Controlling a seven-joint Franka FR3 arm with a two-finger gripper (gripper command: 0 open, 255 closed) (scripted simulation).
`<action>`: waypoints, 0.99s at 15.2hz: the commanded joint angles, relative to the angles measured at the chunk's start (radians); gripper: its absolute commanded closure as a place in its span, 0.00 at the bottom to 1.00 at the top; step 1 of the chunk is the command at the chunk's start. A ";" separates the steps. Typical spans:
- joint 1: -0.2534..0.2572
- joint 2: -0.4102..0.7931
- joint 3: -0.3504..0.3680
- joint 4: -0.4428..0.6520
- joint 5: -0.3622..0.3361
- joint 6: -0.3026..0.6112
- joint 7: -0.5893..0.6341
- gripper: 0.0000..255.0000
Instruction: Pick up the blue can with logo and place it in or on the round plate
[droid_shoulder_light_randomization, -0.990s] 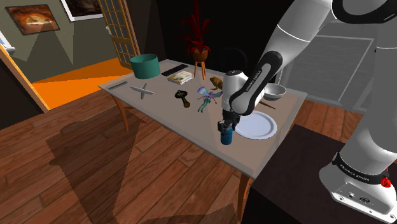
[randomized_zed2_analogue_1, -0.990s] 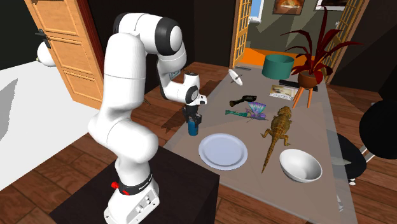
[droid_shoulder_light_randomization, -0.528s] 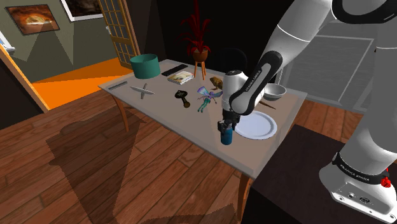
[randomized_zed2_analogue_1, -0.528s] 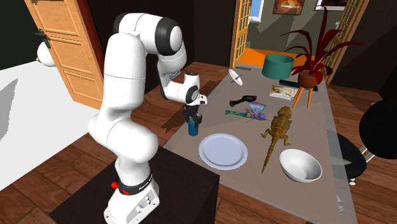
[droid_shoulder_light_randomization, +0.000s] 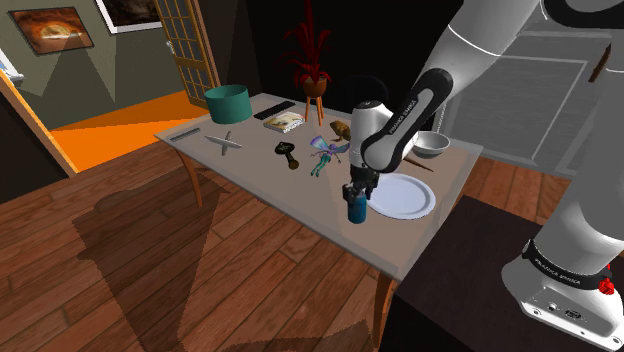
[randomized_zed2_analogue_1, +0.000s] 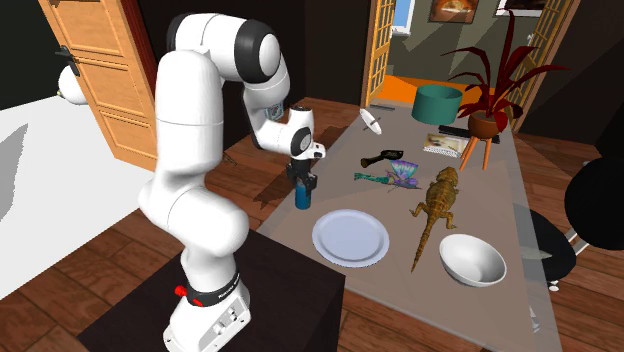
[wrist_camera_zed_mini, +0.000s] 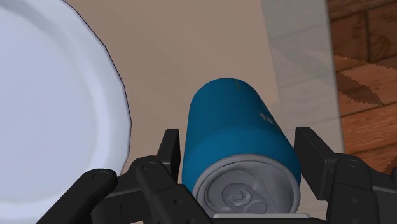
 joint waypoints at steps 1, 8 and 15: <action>-0.002 -0.024 0.003 0.000 0.005 -0.024 -0.004 1.00; -0.008 -0.115 0.011 0.000 0.024 -0.114 -0.016 1.00; -0.071 -0.195 -0.028 -0.038 0.046 -0.157 -0.134 1.00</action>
